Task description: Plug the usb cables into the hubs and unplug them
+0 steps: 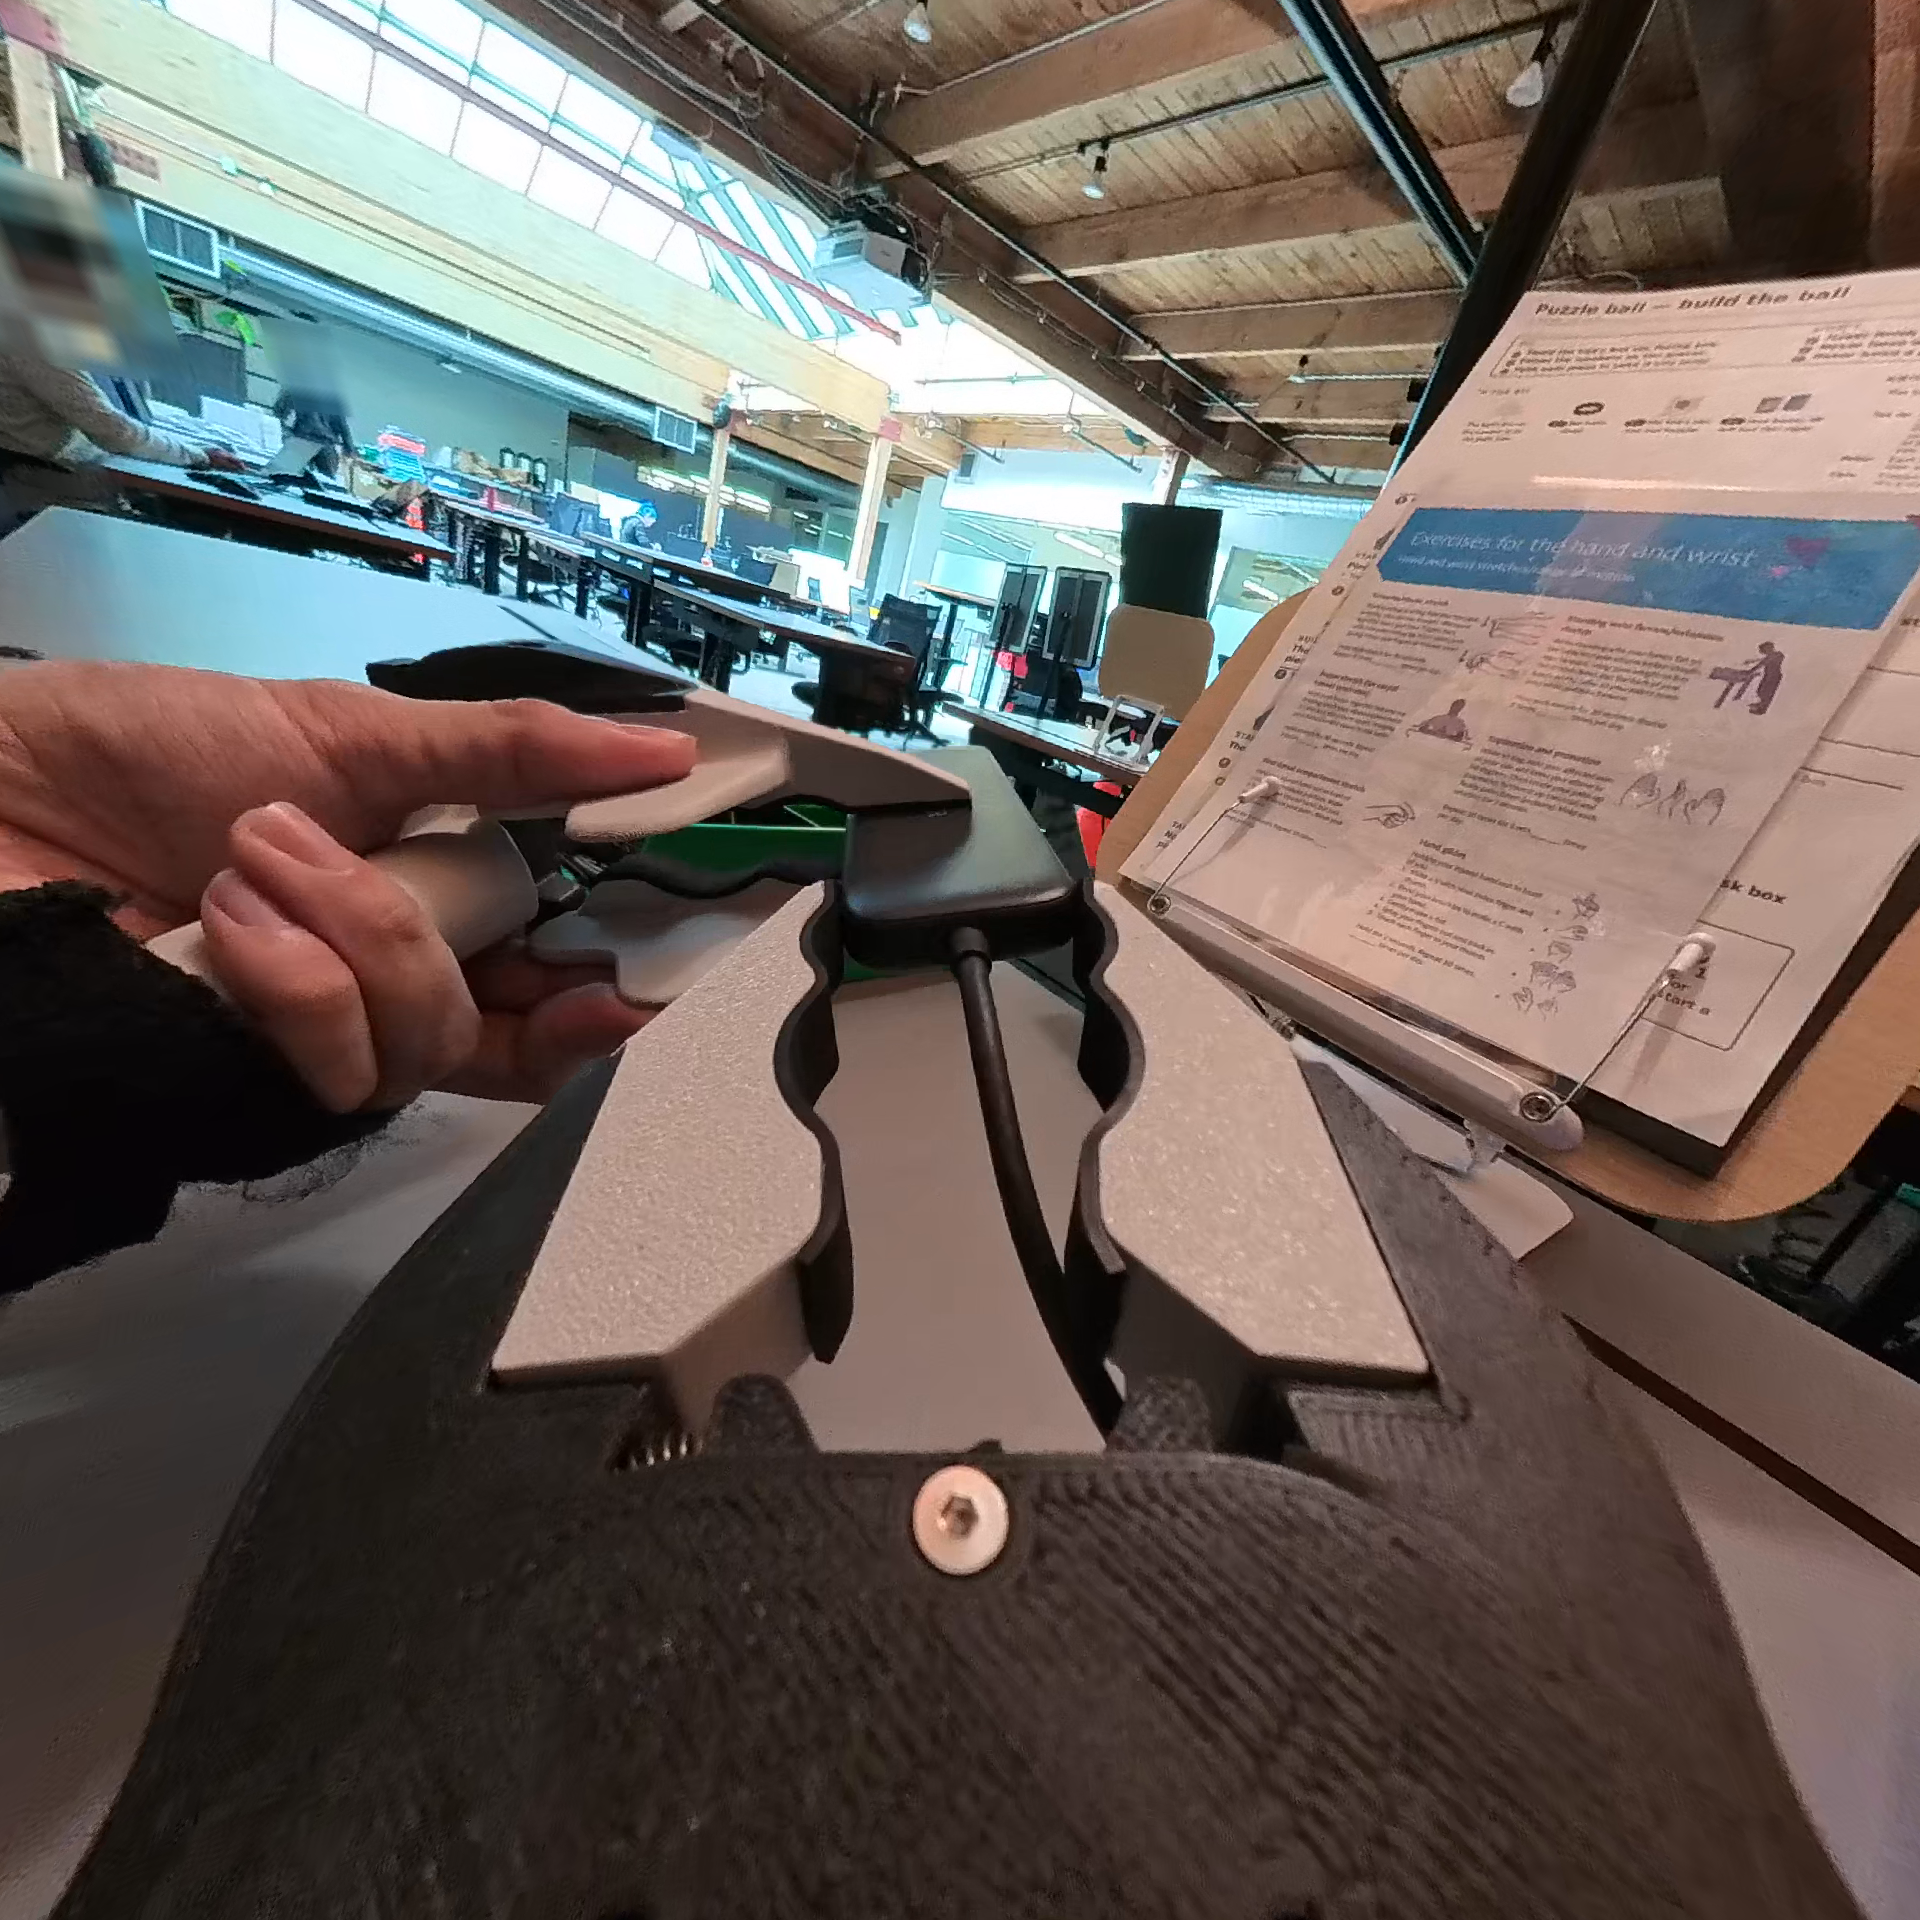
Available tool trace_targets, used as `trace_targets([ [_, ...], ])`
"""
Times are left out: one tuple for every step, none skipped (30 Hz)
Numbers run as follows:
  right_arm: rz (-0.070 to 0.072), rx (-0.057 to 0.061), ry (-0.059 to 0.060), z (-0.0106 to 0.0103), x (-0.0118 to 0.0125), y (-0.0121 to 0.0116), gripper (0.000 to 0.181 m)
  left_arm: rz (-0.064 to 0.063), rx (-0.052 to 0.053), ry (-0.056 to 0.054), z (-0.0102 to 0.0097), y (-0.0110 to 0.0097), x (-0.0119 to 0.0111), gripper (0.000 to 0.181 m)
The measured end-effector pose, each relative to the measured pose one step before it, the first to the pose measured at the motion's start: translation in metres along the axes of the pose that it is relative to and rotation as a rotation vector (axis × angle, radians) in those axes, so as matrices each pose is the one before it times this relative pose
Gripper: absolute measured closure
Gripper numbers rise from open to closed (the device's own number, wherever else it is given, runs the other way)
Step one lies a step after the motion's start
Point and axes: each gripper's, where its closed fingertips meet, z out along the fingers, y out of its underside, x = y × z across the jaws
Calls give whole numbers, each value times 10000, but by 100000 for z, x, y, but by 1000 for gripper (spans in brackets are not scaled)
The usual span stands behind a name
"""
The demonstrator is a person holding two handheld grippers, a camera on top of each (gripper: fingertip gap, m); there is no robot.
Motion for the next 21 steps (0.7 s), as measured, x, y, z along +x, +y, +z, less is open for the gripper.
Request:
trace_targets([
  [28, -40, 35, -71, 53, -114, 138, 47, -97, 54, 89, 93, 110, 171],
  [58, 20, 57, -73, 66, -184, 138, 161, -140, 52, 119, 93, 169, 172],
  [65, -7, 49, -57, 72, -135, 138, 294, -166, -4, 87, 90, 176, 171],
  [92, 50, 21, -81, 55, -216, 138, 421, -186, -7, 88, 128, 268, 171],
  [207, 77, -43, -77, 36, -225, 138, 602, -168, -124, 52, 91, 197, 169],
  [278, 85, -65, -73, 62, -177, 138, 775, -151, -245, -12, 36, 82, 167],
  [245, 107, 58, -88, 265, -148, 138, 828, -168, -334, -80, 1, -30, 163],
  [262, 104, 143, -134, 470, -148, 138, 834, -135, -351, -177, -81, -62, 155],
  [241, 149, 137, -197, 523, -253, 138, 831, -137, -284, -262, -94, 45, 148],
  [193, 189, 202, -245, 621, -316, 138, 855, -144, -188, -356, -104, 224, 143],
  [130, 137, 260, -260, 694, -229, 138, 876, -126, -135, -460, -220, 321, 139],
  [48, 80, 262, -226, 671, -118, 138, 894, -152, -251, -584, -373, 136, 136],
  [-36, 50, 254, -189, 594, -41, 138, 938, -111, -332, -712, -689, -50, 134],
  [-58, -4, 218, -125, 479, 27, 138, 1085, -156, -364, -840, -918, -312, 134],
  [-45, -56, 117, -53, 288, 111, 138, 1166, -313, -627, -932, -969, -1046, 135],
  [-60, -22, 88, -25, 173, 70, 138, 1208, -473, -911, -1023, -829, -1941, 136],
  [-62, 15, 105, -13, 137, 32, 138, 1218, -600, -1102, -1001, -498, -2768, 138],
  [-20, -66, -31, 56, -47, 133, 138, 1140, -755, -1131, -832, 64, -3262, 140],
  [-2, -102, -63, 107, -99, 193, 138, 933, -945, -1031, -557, 748, -3399, 141],
  [-43, -51, 7, 70, -28, 160, 138, 648, -1061, -840, -227, 1251, -3242, 141],
  [-62, -61, 13, 72, -19, 164, 138, 286, -972, -746, 96, 1372, -3089, 141],
])
